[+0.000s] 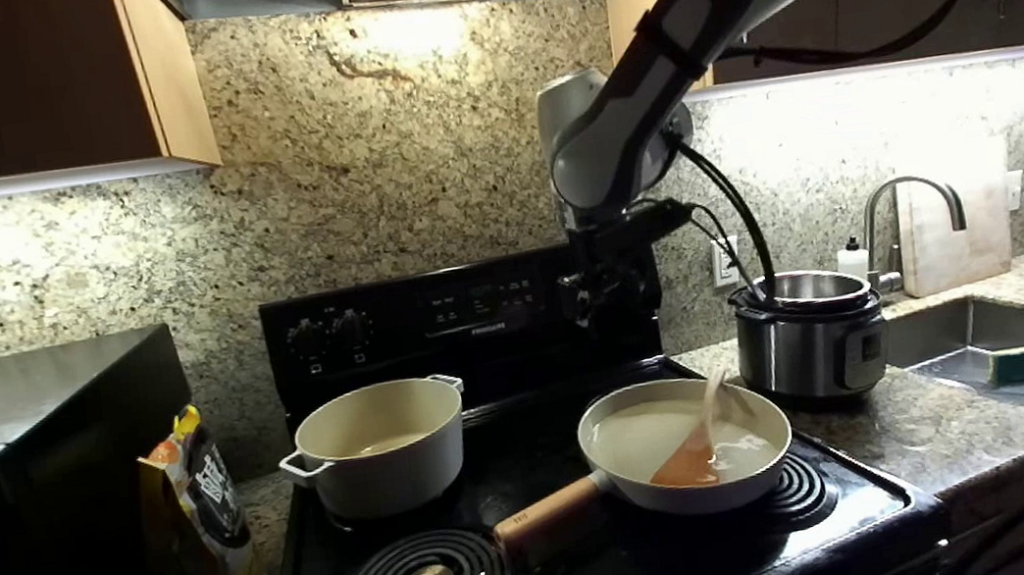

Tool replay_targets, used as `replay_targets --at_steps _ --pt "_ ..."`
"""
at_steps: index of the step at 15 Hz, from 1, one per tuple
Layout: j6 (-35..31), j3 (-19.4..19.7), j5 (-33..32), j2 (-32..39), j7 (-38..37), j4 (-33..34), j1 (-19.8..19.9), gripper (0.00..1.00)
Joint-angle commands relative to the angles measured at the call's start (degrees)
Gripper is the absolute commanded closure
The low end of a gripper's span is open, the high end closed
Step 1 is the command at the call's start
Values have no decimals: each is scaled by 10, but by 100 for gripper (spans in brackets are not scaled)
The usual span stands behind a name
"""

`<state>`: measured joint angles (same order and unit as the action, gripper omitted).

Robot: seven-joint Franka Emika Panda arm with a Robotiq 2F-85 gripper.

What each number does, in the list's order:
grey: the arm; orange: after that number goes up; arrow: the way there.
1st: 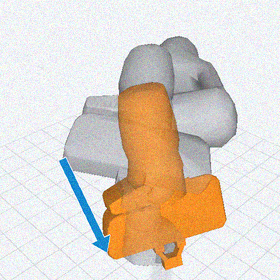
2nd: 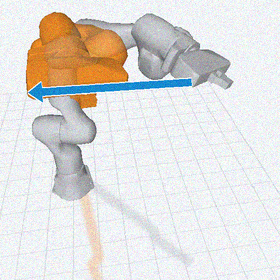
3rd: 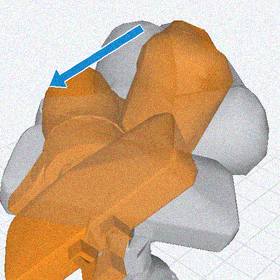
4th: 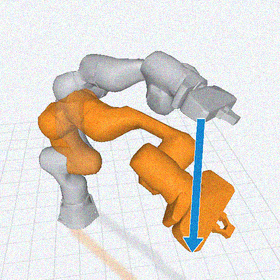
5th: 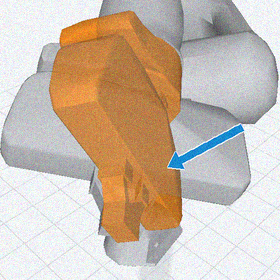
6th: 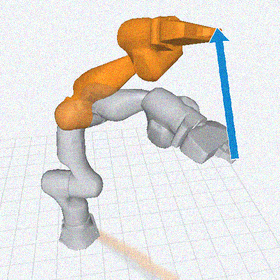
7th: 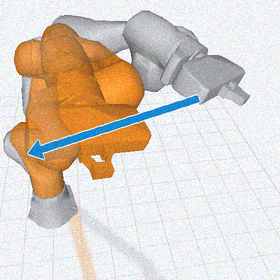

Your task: Use the spatula to stir the water

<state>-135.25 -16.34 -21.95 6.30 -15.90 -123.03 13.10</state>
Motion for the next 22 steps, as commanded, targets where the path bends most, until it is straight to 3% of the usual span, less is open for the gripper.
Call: replay_targets --at_steps 1,3,7,12,22 --pt "163 68 10 -15 33 57 -72 0" --pt "256 87 24 -4 65 110 -99 0" --pt "269 109 25 -33 68 98 -131 0" --pt "194 119 35 -68 55 28 -143 0" --pt "-30 143 108 -135 68 -143 -138 0"
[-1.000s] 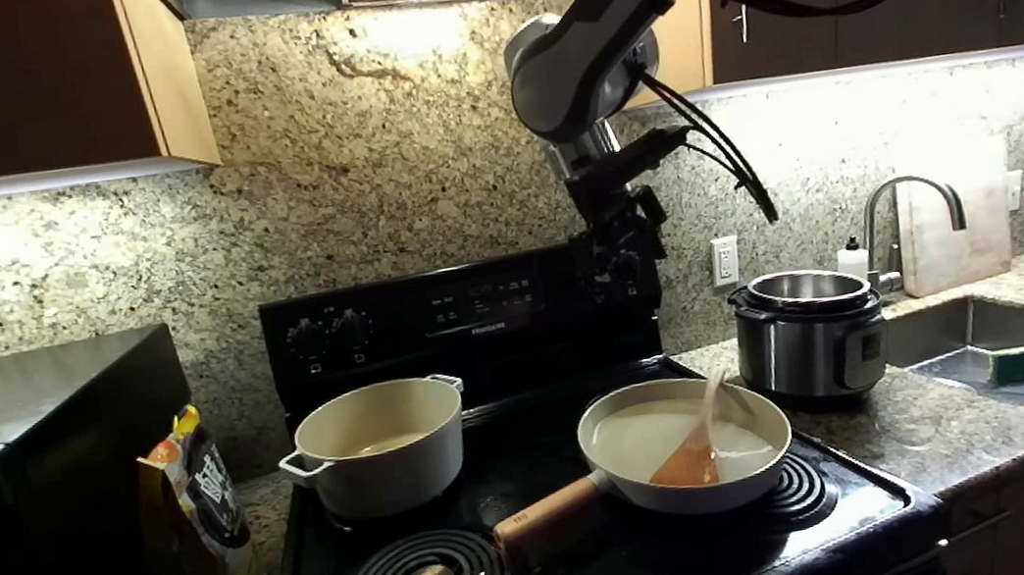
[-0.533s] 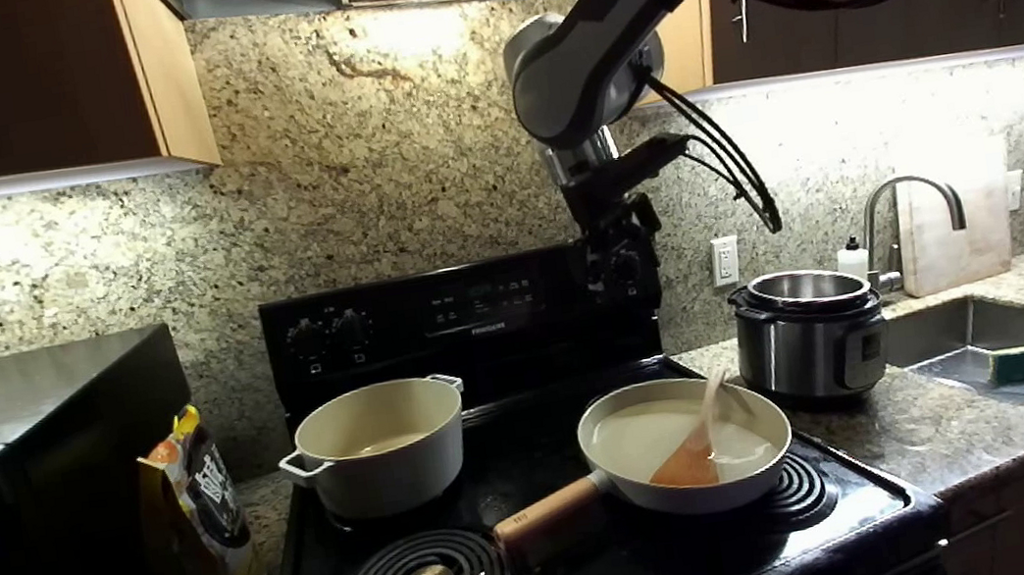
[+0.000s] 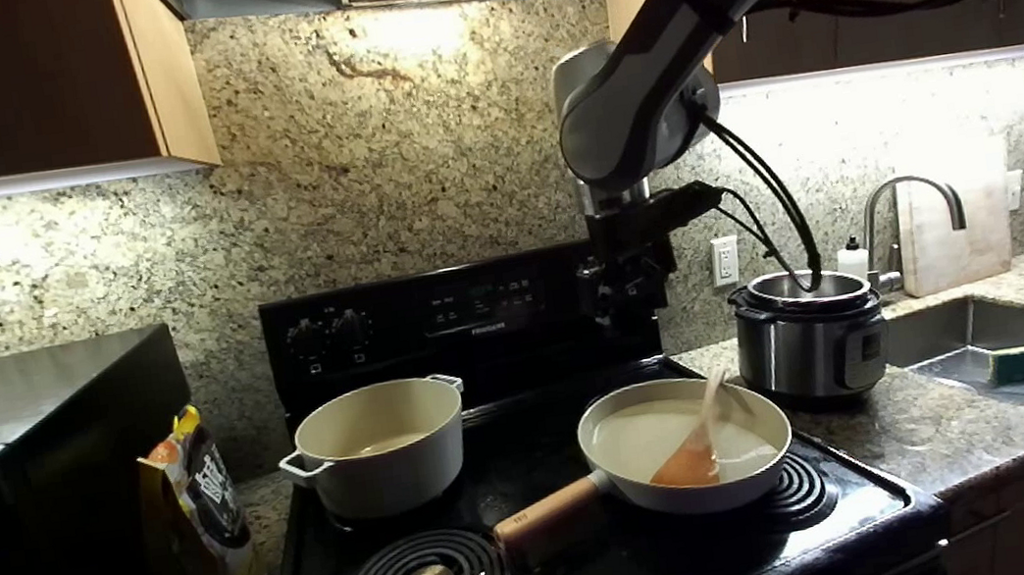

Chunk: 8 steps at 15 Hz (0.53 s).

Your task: Use the spatula to stir the water

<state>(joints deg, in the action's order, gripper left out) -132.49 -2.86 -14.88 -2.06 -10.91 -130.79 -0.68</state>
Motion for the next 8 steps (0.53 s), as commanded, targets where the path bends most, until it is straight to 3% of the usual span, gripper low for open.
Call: replay_targets --at_steps 1,5,8 --pt "-73 11 52 -60 23 -78 0 0" --pt "-106 18 86 -106 28 -121 1 0" --pt "-85 12 64 -87 4 -96 6 0"
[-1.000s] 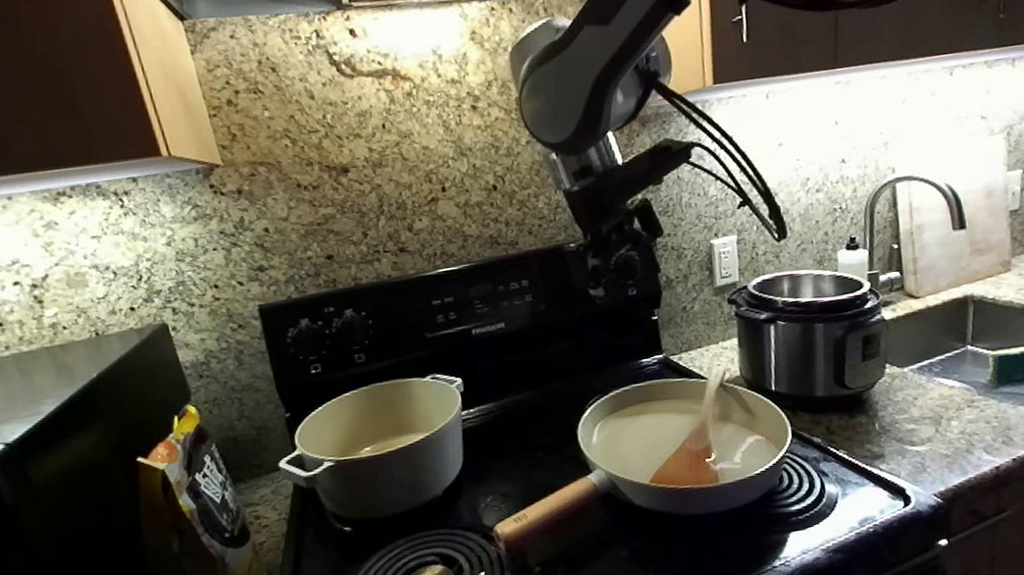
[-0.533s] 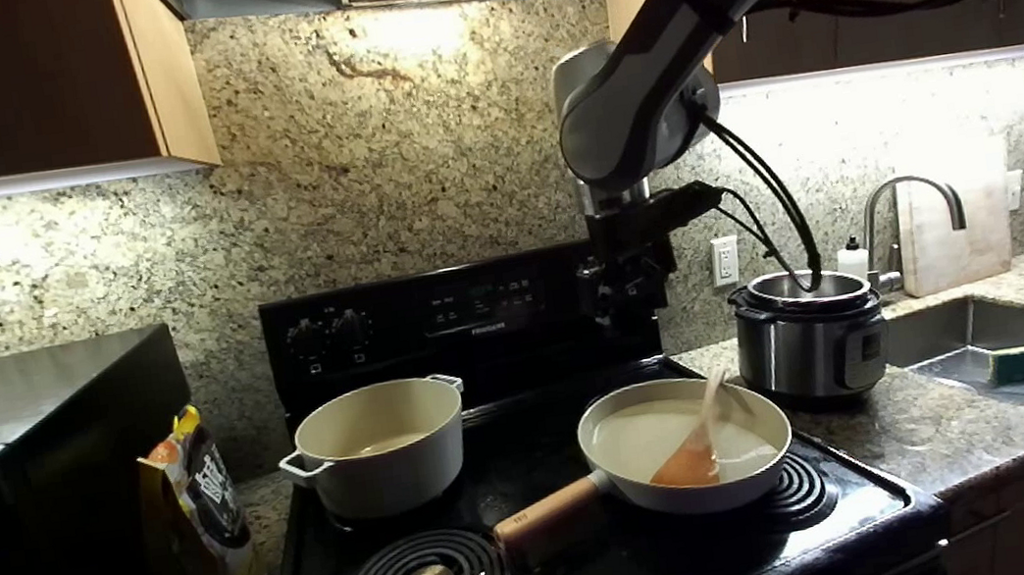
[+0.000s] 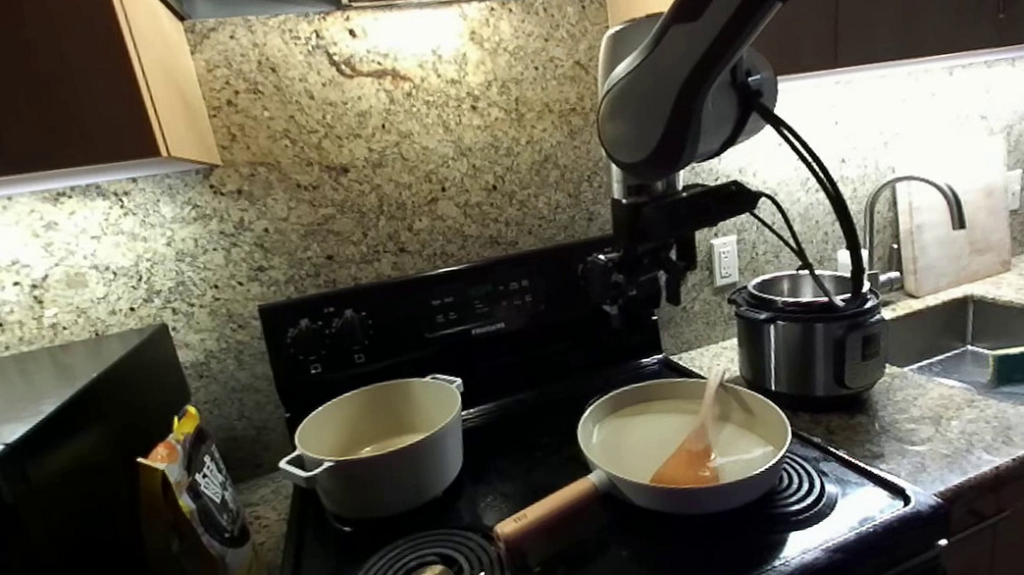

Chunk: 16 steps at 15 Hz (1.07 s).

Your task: Use the spatula to stir the water

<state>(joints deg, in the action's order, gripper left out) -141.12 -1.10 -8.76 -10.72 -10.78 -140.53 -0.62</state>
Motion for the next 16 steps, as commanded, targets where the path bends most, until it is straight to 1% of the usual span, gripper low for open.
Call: replay_targets --at_steps 1,4,7,9,11,14,16 --pt "1 -5 3 -6 3 -1 6 0" --pt "2 -8 -5 -7 0 -1 6 0" --pt "-9 0 44 -39 87 -31 -21 0" --pt "-19 4 84 -61 109 -52 -31 0" --pt "-11 11 122 -78 130 -68 -39 0" --pt "9 22 168 -105 138 -89 -41 0" --pt "26 21 168 -125 118 -101 -33 0"
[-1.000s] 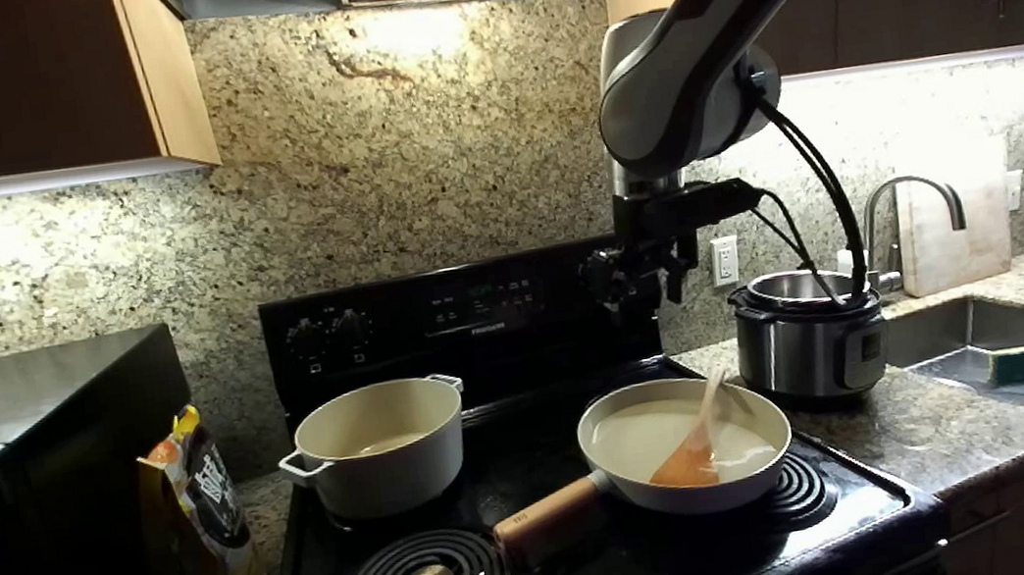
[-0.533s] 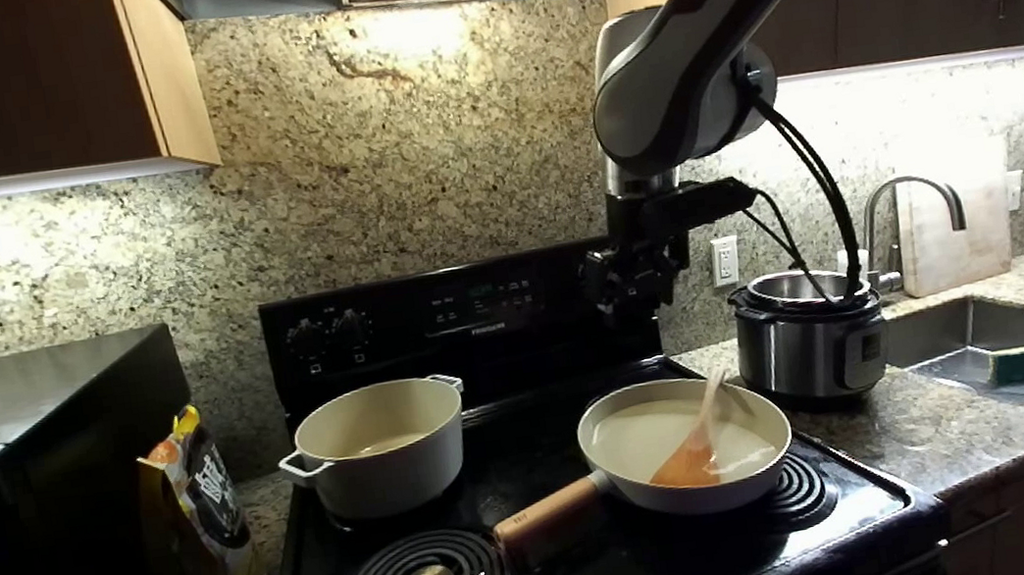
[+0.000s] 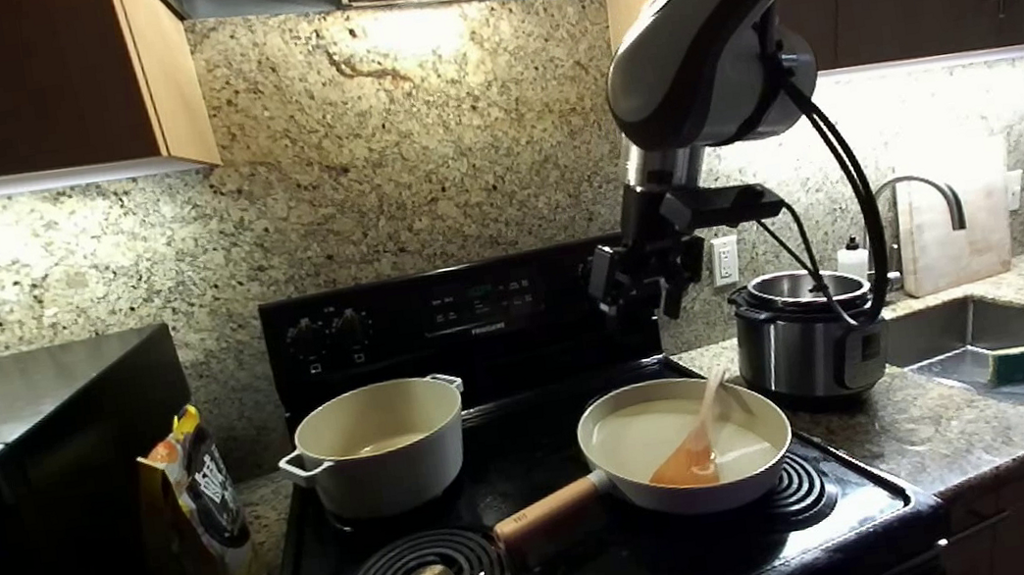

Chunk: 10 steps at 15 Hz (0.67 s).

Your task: Use the spatula to stir the water

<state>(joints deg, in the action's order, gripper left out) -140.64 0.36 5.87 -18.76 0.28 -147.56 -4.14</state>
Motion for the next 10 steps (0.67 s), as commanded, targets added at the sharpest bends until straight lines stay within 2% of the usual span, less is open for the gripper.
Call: replay_targets --at_steps 1,7,10 --pt "31 5 16 -52 0 -35 7 0" --pt "129 -9 -32 -63 -39 -14 35 0" --pt "122 -3 -26 -55 -29 -14 31 0"
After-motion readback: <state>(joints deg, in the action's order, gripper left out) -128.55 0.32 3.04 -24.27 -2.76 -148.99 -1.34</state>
